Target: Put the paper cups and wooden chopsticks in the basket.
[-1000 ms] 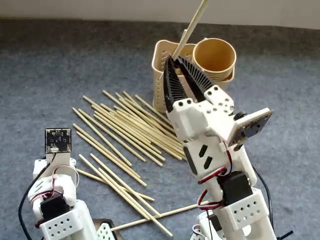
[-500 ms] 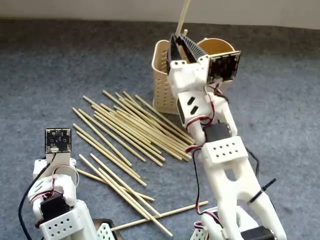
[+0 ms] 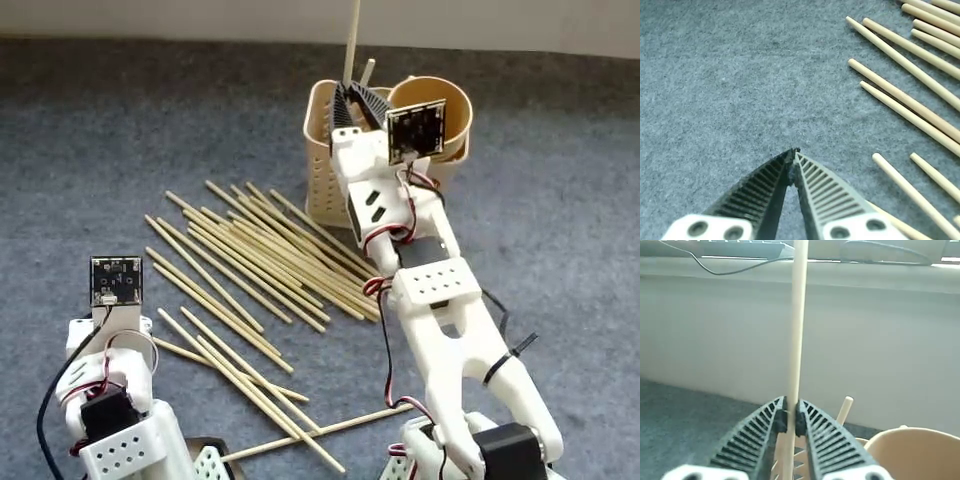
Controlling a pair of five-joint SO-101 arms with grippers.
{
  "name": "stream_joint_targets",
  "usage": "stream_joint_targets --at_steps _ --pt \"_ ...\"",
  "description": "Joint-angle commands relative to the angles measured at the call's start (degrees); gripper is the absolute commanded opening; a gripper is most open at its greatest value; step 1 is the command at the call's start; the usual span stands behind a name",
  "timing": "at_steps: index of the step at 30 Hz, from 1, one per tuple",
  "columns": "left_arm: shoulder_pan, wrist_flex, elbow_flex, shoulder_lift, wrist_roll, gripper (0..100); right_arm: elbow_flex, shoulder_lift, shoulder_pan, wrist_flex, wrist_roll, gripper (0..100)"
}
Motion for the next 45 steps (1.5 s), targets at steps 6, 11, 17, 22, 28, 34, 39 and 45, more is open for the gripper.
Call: stream_joint_targets --at_steps 6,11,17,22,28,34,39,45 --pt "-0.5 0.2 1.2 -0.7 -0.4 1 -0.5 -0.8 0.6 -1.2 1.1 6.0" --pt "-0.5 0.2 1.2 -0.7 -0.4 1 -0.8 -0.8 0.6 4.3 0.9 11.6" --pt "-0.5 0.2 1.2 -0.7 -0.4 1 -0.6 -4.9 0.3 5.1 0.9 11.2" --pt "-0.5 0.1 1.2 -0.7 -0.4 1 0.6 -12.3 -0.7 11.9 0.9 0.0" --pt "-0.5 0.1 1.2 -0.7 -0.4 1 3.6 -21.3 -2.3 21.8 0.9 0.5" --pt "-0.5 0.2 1.2 -0.7 -0.4 1 13.0 -34.1 -5.7 29.8 0.9 0.5" --pt "-0.5 0.2 1.2 -0.7 -0.4 1 22.7 -44.4 -7.2 35.0 0.9 0.5" --pt "-0.5 0.2 1.2 -0.7 -0.4 1 34.0 -51.9 -7.0 35.1 0.9 0.5"
